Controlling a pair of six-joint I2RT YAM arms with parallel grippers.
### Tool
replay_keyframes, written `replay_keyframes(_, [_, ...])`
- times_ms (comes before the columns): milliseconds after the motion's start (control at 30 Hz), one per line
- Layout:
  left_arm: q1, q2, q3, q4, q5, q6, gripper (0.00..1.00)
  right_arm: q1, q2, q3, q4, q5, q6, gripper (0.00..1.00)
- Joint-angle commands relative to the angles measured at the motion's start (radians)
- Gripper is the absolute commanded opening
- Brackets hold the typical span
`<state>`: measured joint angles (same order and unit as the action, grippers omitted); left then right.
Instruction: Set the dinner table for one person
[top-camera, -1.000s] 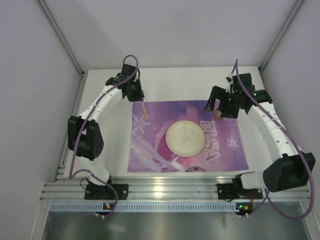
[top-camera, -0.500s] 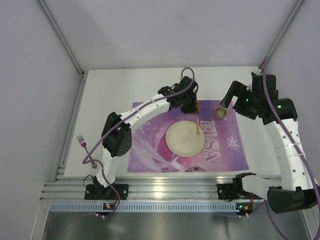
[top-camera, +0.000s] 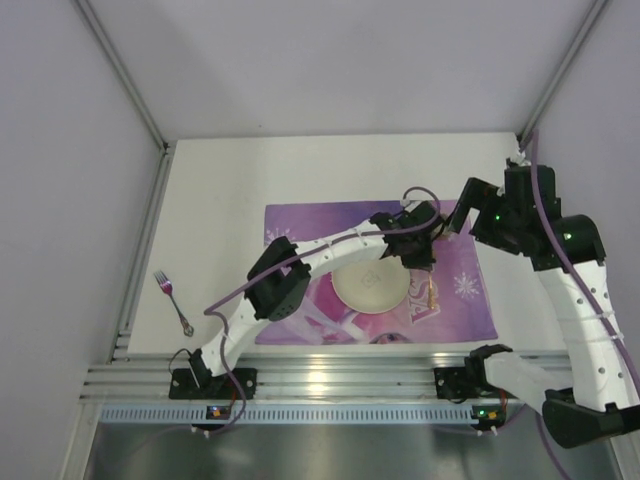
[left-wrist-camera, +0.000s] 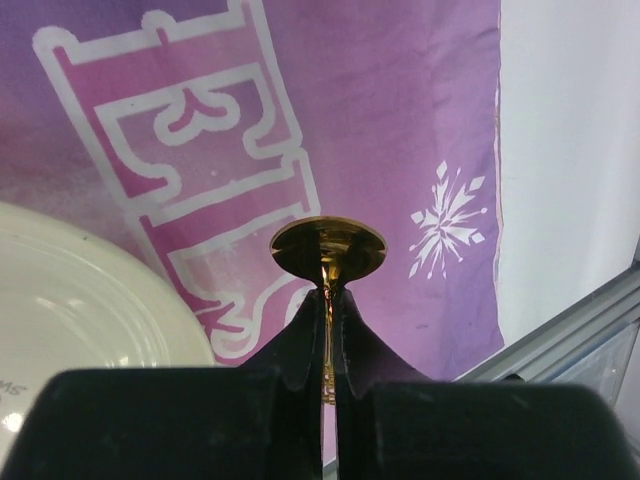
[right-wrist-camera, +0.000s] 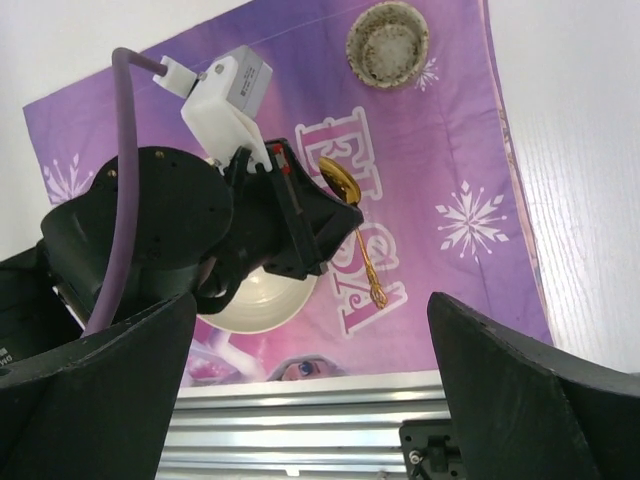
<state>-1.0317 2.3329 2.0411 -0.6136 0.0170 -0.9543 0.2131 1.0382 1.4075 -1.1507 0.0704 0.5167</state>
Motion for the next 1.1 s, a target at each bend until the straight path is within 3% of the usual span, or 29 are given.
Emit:
replay_keyframes(0, [0.001, 0.009, 0.024, 0.086, -0.048, -0.089, 0.0, 0.029, -0.044, -0.021, -0.02, 0.046, -0.018, 1.0])
replay_keyframes(67, [0.001, 0.032, 0.033, 0.083, -0.039, -0.084, 0.04, 0.045, -0.055, -0.027, -0.02, 0.051, -0.023, 1.0])
replay_keyframes(100, [0.001, 0.04, 0.04, 0.077, -0.035, -0.083, 0.17, 0.054, -0.058, -0.028, -0.021, 0.054, -0.024, 1.0])
replay_keyframes(167, [-0.002, 0.031, 0.042, 0.077, -0.037, -0.078, 0.3, 0.061, -0.067, -0.027, -0.024, 0.063, -0.027, 1.0])
replay_keyframes(200, [-0.004, 0.013, 0.042, 0.077, -0.041, -0.072, 0.43, 0.069, -0.072, -0.027, -0.027, 0.063, -0.029, 1.0])
replay_keyframes(300, [-0.005, -0.056, 0.027, 0.064, -0.08, -0.052, 0.59, 0.081, -0.083, -0.041, -0.024, 0.066, -0.027, 1.0])
replay_keyframes(467, [-0.002, -0.248, -0.076, -0.001, -0.182, 0.012, 0.61, 0.089, -0.084, -0.055, 0.0, 0.023, -0.017, 1.0])
replay_keyframes(567, [0.024, -0.452, -0.221, -0.136, -0.369, 0.016, 0.64, 0.092, -0.078, -0.041, 0.017, 0.016, -0.023, 1.0])
replay_keyframes(633, [0.067, -0.622, -0.393, -0.195, -0.414, -0.014, 0.64, 0.095, -0.069, -0.038, 0.031, 0.006, -0.027, 1.0])
replay_keyframes(667, [0.131, -0.683, -0.541, -0.245, -0.428, -0.046, 0.64, 0.095, -0.066, -0.036, 0.048, -0.006, -0.027, 1.0])
replay_keyframes(733, [0.208, -0.878, -0.693, -0.284, -0.434, -0.075, 0.63, 0.095, -0.043, -0.036, 0.062, -0.021, -0.027, 1.0])
replay_keyframes(767, [0.31, -0.944, -0.829, -0.305, -0.428, -0.095, 0.62, 0.095, -0.034, -0.036, 0.074, -0.041, -0.026, 1.0])
replay_keyframes(833, [0.418, -1.142, -0.942, -0.356, -0.427, -0.089, 0.62, 0.098, -0.003, -0.036, 0.082, -0.064, -0.021, 1.0])
replay_keyframes(867, [0.546, -1.202, -1.029, -0.37, -0.414, -0.046, 0.62, 0.101, 0.006, -0.041, 0.092, -0.11, -0.02, 1.0])
replay_keyframes(933, [0.675, -1.342, -1.091, -0.402, -0.405, 0.064, 0.65, 0.115, 0.037, -0.047, 0.106, -0.141, -0.017, 1.0])
replay_keyframes(967, [0.802, -1.372, -1.139, -0.411, -0.394, 0.106, 0.66, 0.118, 0.045, -0.054, 0.121, -0.167, -0.015, 1.0])
replay_keyframes(1067, [0.973, -1.397, -1.136, -0.385, -0.287, 0.213, 0.68, 0.127, 0.08, -0.068, 0.138, -0.198, -0.015, 1.0])
